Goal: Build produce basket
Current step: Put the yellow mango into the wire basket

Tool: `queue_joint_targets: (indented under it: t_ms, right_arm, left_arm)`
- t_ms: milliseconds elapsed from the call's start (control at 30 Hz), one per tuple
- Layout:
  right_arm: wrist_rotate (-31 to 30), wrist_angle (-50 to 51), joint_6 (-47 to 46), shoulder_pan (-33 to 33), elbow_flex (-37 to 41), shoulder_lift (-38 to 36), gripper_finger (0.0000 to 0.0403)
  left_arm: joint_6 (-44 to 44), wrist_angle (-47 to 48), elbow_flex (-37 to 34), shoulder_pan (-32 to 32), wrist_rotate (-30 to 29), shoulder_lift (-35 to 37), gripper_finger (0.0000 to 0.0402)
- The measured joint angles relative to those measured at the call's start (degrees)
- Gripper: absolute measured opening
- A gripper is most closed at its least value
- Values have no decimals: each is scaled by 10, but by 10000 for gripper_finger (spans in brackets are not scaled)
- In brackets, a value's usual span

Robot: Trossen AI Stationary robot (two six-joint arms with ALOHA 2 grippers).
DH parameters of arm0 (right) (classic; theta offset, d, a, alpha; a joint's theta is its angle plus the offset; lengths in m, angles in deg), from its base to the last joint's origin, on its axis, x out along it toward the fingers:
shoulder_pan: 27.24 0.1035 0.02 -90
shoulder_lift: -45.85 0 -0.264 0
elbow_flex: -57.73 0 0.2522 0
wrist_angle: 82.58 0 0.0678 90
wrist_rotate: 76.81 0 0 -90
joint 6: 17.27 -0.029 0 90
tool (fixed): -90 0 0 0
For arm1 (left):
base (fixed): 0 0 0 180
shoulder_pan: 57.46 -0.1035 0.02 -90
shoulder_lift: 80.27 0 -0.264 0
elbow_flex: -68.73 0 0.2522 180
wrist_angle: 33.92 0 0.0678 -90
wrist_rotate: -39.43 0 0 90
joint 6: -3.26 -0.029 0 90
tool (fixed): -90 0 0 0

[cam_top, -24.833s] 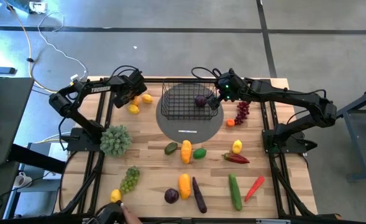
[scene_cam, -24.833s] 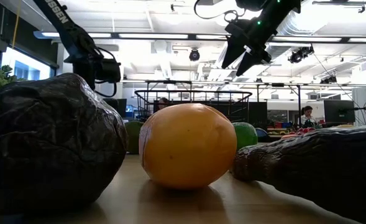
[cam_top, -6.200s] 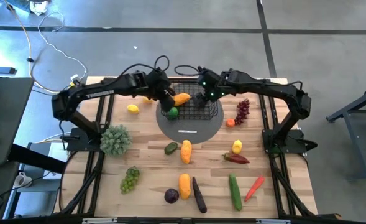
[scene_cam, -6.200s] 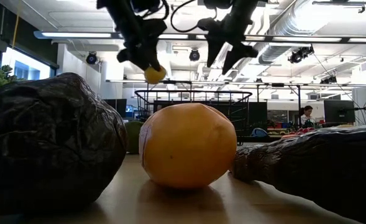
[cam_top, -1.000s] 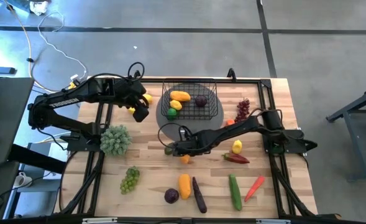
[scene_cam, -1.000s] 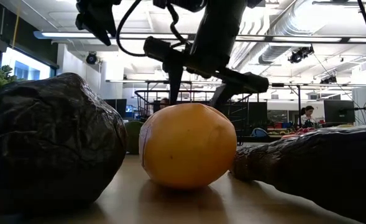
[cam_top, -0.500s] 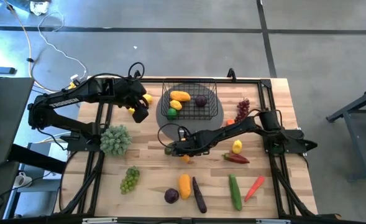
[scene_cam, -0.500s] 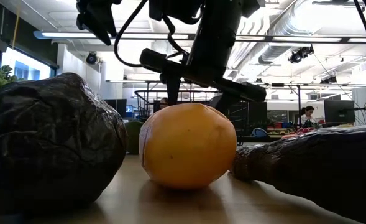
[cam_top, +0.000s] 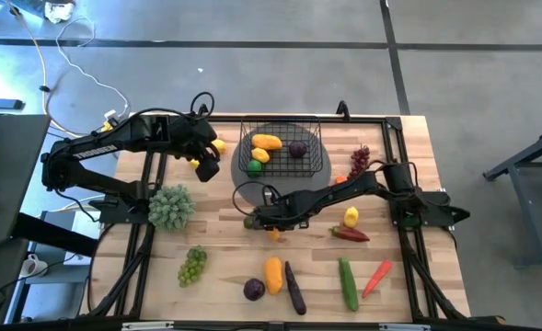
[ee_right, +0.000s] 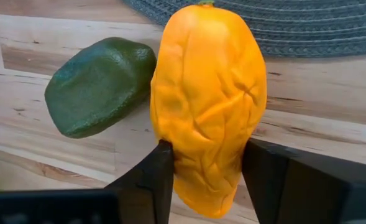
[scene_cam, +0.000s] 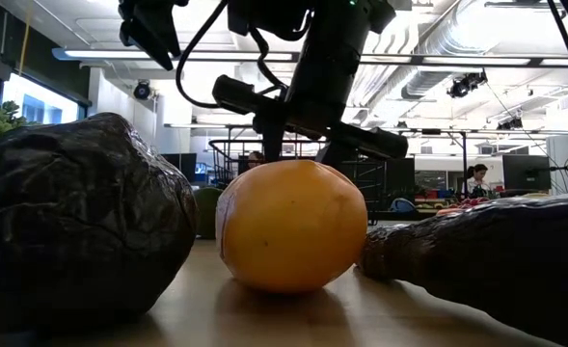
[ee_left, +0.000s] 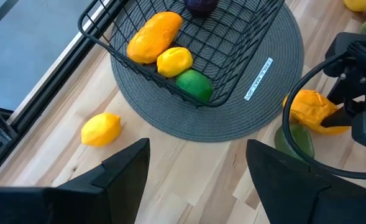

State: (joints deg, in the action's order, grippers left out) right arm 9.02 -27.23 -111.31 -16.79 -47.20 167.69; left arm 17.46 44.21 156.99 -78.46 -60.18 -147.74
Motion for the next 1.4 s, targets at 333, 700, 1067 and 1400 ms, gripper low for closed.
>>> queue_joint_targets:
  t_ms: [333, 700, 1067, 1400]
  right_arm:
    - [-14, 24, 1, 10, 4, -28, 120]
    - [-43, 8, 44, 17, 2, -86, 119]
    - [-94, -4, 175, -25, 2, -159, 118]
    - [-85, -41, 387, -113, 1, -209, 118]
  left_arm:
    - [-30, 0, 0, 0, -8, 0, 257]
    - [-50, 0, 0, 0, -13, 0, 257]
    - [-31, -1, 0, 0, -13, 0, 257]
    - [34, 0, 0, -1, -13, 0, 257]
